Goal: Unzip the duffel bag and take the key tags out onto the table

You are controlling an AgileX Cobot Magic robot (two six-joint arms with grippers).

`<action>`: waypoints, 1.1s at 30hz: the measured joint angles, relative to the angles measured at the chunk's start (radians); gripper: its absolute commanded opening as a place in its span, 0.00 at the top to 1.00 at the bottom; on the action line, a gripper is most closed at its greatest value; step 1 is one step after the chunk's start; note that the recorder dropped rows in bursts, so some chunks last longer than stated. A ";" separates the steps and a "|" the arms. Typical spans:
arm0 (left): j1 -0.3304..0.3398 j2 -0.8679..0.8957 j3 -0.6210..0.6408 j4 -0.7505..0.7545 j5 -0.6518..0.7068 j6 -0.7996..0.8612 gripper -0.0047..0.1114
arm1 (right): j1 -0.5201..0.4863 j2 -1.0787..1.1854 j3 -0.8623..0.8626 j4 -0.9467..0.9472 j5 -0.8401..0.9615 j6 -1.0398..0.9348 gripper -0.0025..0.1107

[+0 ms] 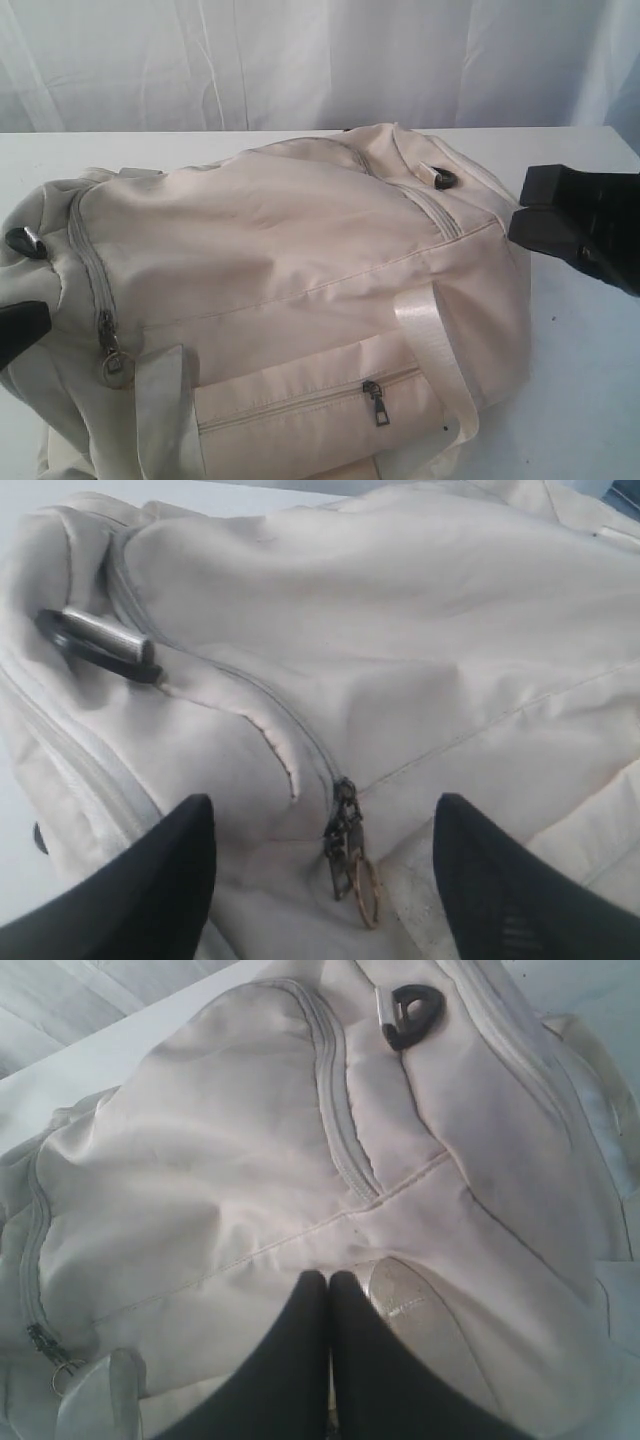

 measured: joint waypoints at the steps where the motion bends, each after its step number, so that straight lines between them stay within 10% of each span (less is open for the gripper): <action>1: 0.000 0.000 0.000 0.000 0.012 0.000 0.39 | 0.000 0.000 0.000 0.000 0.000 -0.003 0.95; 13: 0.000 0.000 0.000 -0.039 0.024 -0.020 0.39 | 0.000 0.002 0.000 -0.004 -0.145 -0.249 0.20; 33: 0.000 0.000 0.044 -0.052 0.019 -0.032 0.61 | 0.000 0.408 -0.006 -0.014 -0.338 -0.390 0.20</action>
